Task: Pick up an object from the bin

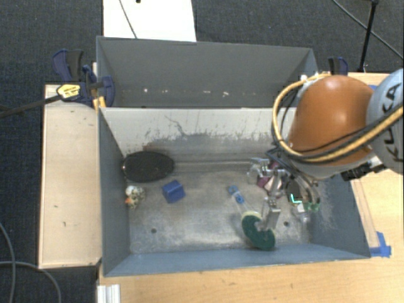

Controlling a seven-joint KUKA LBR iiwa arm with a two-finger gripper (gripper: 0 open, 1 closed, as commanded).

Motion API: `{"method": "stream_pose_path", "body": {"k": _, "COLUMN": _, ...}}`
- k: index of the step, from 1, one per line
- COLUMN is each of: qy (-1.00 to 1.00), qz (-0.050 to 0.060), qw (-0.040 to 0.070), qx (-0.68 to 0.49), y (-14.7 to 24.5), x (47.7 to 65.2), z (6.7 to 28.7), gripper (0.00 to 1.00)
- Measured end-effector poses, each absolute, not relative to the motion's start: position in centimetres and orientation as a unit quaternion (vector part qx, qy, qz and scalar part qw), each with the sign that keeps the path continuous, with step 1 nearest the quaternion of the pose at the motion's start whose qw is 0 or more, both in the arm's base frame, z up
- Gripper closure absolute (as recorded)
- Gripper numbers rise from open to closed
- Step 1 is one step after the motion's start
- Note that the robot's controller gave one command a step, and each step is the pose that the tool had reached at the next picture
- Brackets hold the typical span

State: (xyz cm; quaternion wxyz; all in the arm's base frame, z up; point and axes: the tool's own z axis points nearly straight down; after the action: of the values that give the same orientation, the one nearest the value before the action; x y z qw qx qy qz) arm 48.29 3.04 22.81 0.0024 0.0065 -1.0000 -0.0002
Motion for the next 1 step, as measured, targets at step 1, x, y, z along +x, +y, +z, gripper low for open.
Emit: {"method": "stream_pose_path", "body": {"k": 1, "qy": -0.991, "qz": 0.000, "qw": 0.002, "qx": -0.133, "y": -1.38, "x": 48.39, "z": 6.72, "gripper": 0.00}}
